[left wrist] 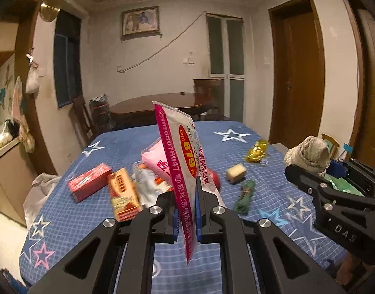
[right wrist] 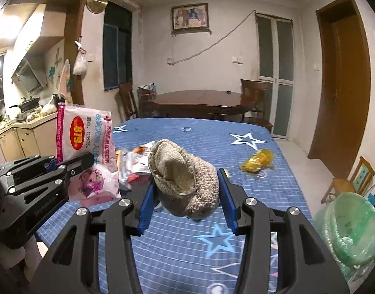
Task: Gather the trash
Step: 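Carry the tissue packet and sock with both tools over the green trash bin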
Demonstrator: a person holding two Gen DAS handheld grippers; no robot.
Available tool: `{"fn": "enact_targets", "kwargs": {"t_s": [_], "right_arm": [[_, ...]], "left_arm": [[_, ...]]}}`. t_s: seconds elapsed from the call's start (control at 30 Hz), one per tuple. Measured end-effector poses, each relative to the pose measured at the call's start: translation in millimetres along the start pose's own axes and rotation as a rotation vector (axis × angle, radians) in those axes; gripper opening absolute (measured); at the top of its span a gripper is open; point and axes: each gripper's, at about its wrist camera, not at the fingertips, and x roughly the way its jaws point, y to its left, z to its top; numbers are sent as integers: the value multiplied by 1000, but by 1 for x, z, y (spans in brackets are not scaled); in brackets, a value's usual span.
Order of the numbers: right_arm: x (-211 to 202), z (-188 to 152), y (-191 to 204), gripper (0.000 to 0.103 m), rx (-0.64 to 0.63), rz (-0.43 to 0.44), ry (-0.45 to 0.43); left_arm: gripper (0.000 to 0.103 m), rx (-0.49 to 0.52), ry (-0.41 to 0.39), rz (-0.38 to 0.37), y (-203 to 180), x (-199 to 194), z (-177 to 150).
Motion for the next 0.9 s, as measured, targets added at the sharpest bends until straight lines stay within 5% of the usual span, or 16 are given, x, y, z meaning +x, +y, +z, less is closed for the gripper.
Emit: {"fn": "enact_targets", "kwargs": {"t_s": [0.3,0.6,0.9], "right_arm": [[-18,4,-68,45,45,-119,9],[-43,-4,-170,45,113,-298,74],[-51,-27,-288,45,239,-415,223]], "left_arm": [[11,73,-15,-111,-72,29,29],[11,151,13,-322,-179,69,59],[11,226,131,-558,-302,125,75]]}}
